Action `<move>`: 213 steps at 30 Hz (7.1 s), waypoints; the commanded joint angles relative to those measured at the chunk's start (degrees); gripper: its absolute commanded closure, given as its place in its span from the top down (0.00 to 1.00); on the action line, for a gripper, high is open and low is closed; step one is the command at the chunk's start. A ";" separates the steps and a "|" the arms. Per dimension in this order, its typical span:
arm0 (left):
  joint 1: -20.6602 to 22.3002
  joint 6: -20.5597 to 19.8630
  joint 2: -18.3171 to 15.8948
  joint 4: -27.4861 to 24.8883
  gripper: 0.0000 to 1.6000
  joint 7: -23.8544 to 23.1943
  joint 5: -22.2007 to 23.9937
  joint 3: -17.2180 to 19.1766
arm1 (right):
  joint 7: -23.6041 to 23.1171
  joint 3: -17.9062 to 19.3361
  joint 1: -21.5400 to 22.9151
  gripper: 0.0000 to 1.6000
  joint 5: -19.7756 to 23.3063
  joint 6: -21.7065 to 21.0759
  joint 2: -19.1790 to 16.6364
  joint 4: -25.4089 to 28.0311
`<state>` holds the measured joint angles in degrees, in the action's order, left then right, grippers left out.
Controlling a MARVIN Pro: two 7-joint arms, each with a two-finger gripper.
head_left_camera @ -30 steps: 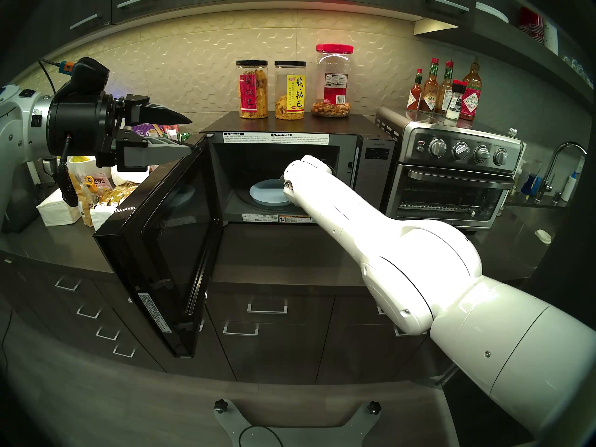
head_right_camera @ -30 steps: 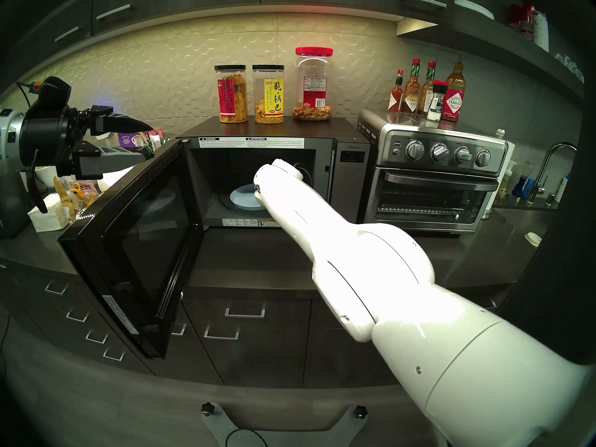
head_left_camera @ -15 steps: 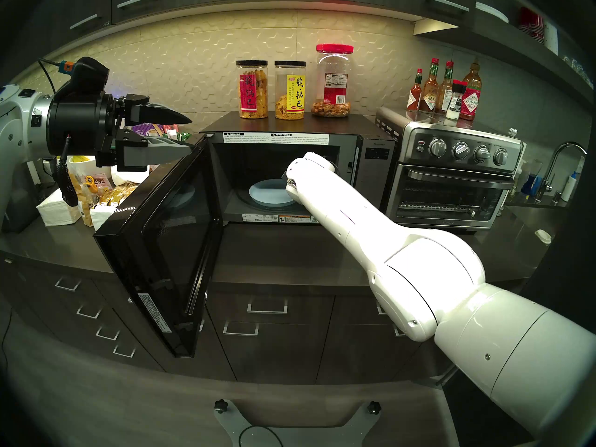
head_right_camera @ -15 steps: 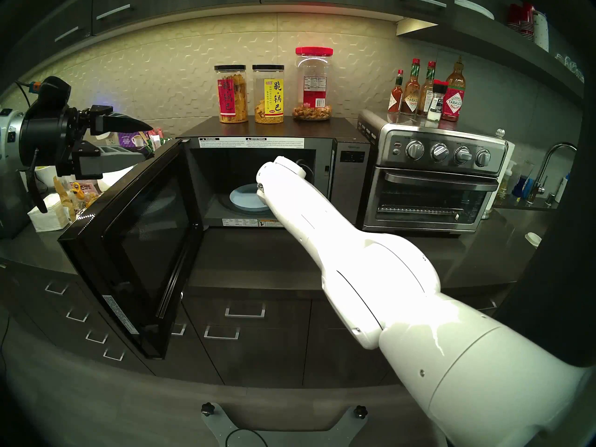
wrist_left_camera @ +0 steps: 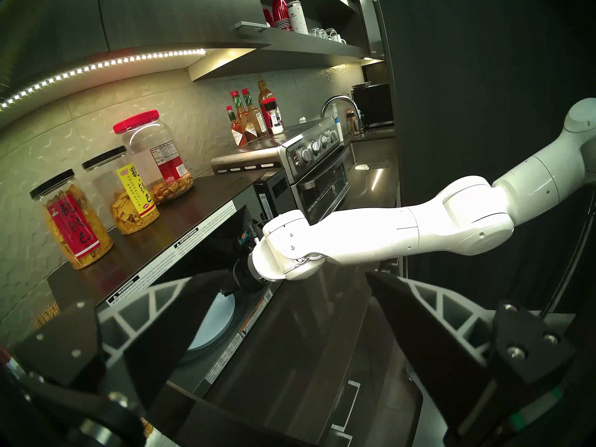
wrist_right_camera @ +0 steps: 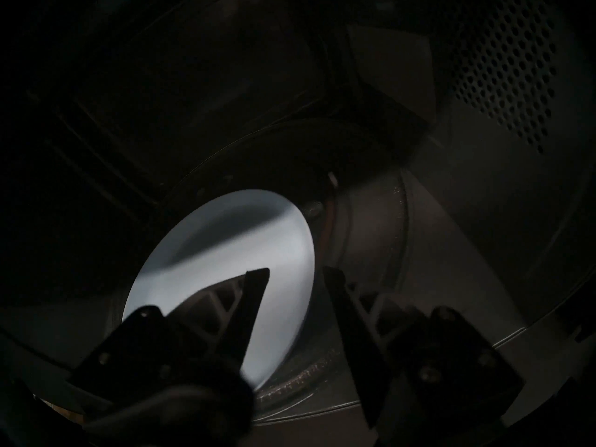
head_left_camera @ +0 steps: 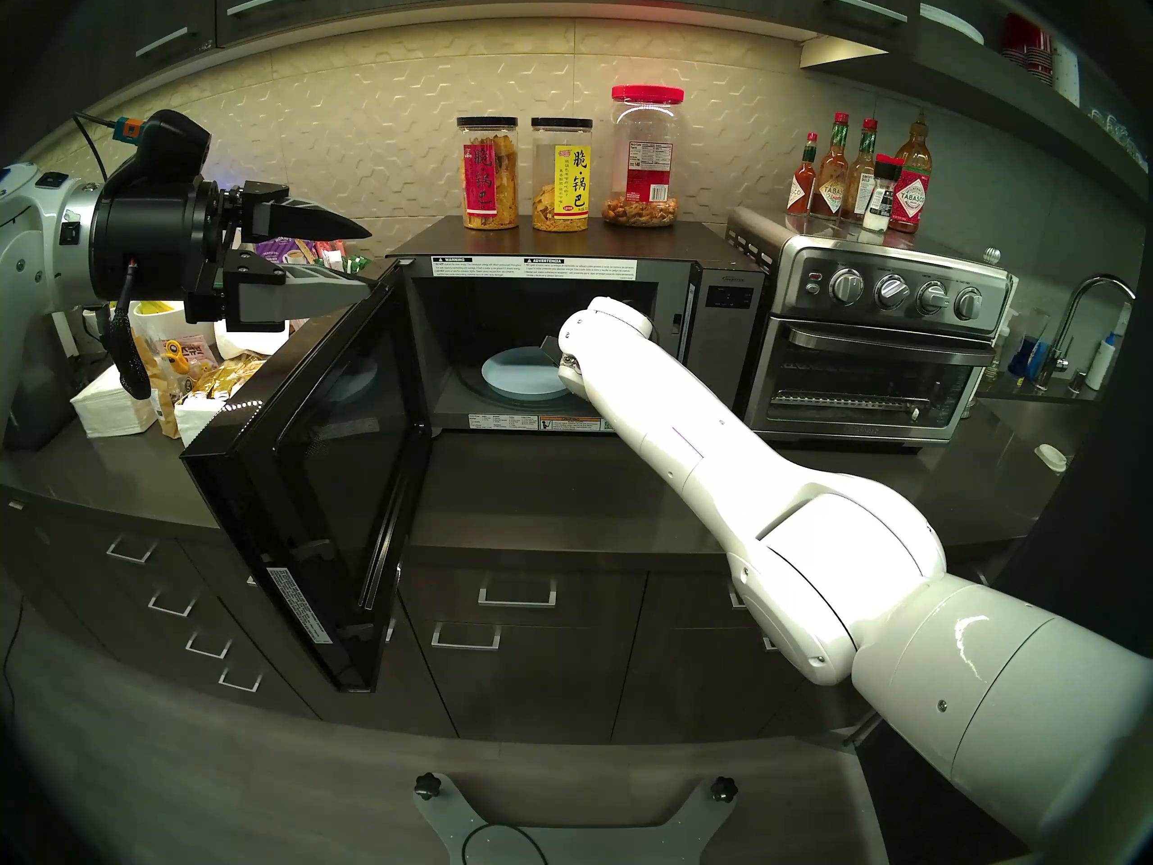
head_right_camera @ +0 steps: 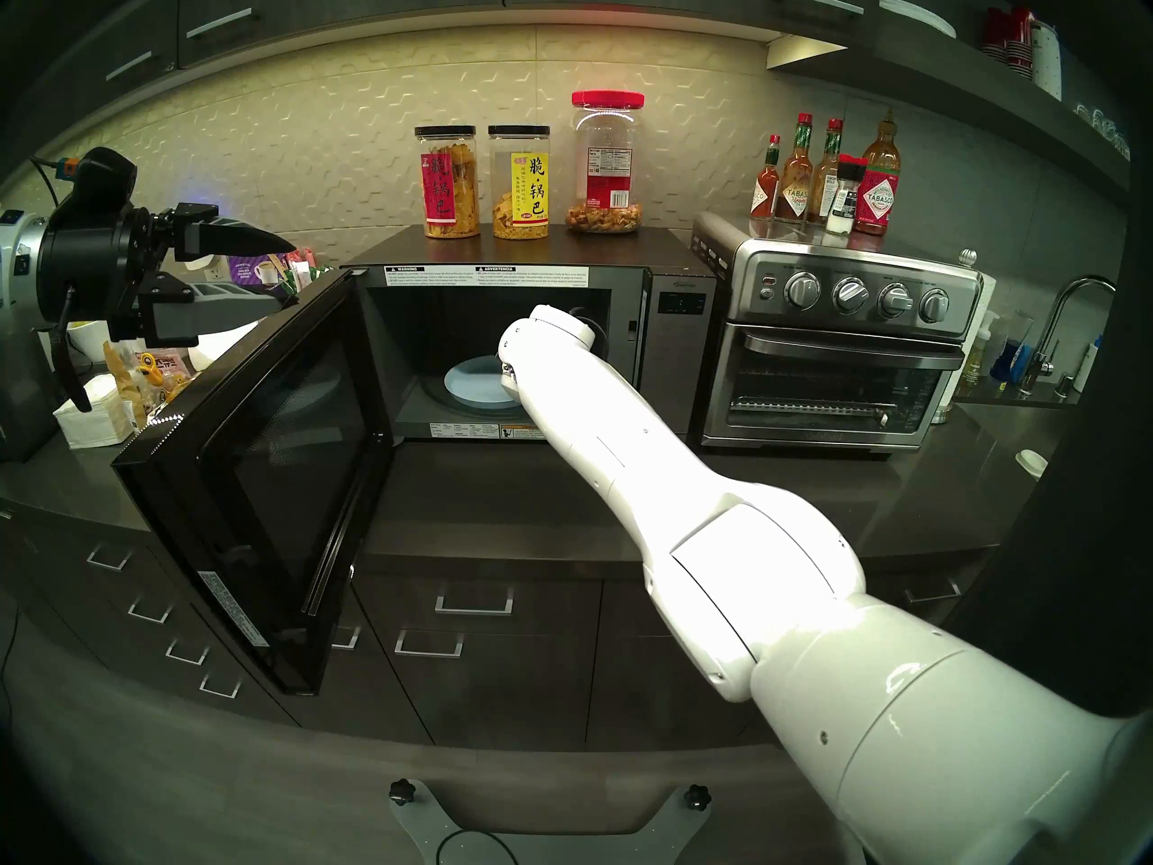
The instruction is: Open the microwave, put the plate inside, and close the door
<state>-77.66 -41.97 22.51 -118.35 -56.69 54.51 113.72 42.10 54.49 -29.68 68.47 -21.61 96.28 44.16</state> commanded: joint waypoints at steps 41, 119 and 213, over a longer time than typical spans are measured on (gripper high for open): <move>0.54 0.02 0.29 0.06 1.00 -0.39 -0.72 0.30 | -5.76 2.59 -14.42 0.83 4.36 -18.72 -19.34 35.49; 1.16 -0.10 0.98 0.10 1.00 -1.27 -1.90 0.20 | -48.24 32.13 -51.79 1.00 4.49 -30.70 -67.10 79.50; 2.25 -1.55 1.46 0.11 1.00 -1.01 -1.78 -0.12 | -106.68 47.58 -70.63 1.00 -25.02 18.21 -62.78 64.51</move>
<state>-75.80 -43.69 24.13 -118.31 -57.53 52.66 113.15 -64.86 101.46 -101.08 43.14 -3.39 33.55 108.29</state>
